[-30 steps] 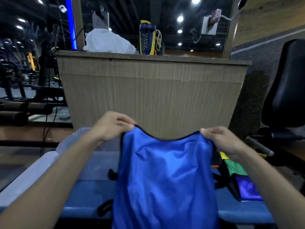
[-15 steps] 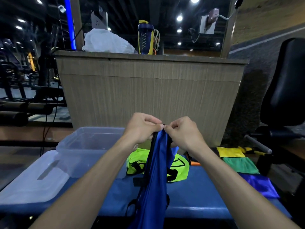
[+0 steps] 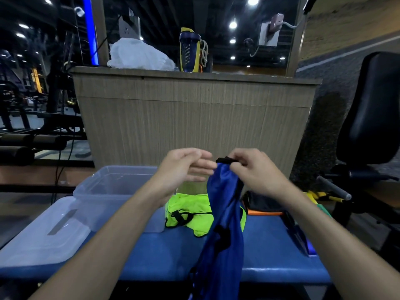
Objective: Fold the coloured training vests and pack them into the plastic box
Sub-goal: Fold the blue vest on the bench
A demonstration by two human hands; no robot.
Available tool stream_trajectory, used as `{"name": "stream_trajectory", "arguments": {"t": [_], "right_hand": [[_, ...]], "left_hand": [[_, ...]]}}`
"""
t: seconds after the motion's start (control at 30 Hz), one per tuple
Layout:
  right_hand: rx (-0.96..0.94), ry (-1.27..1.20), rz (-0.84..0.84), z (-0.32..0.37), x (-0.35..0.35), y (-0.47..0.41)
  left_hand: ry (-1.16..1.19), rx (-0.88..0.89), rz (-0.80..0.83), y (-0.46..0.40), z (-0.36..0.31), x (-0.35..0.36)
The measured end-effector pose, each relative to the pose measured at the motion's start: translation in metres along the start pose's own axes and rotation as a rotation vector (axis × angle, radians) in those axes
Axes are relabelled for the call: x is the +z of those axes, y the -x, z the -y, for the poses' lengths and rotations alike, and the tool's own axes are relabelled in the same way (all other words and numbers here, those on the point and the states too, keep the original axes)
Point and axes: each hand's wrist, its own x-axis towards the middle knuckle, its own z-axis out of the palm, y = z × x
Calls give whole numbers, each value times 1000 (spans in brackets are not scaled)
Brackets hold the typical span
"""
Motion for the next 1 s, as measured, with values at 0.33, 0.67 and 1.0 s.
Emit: {"name": "stream_trajectory", "arguments": {"t": [0.33,0.67,1.0], "right_hand": [[-171,-146,270,2,-66,-20],[-193,-11,269,9,-68,-19],[-162,-70,286,7,-63,-24]], "left_hand": [[-465,670,-154,46,18,-9],[-782,1024,-141,74,20,11],[-1080,931,-138,61,61,-2]]}}
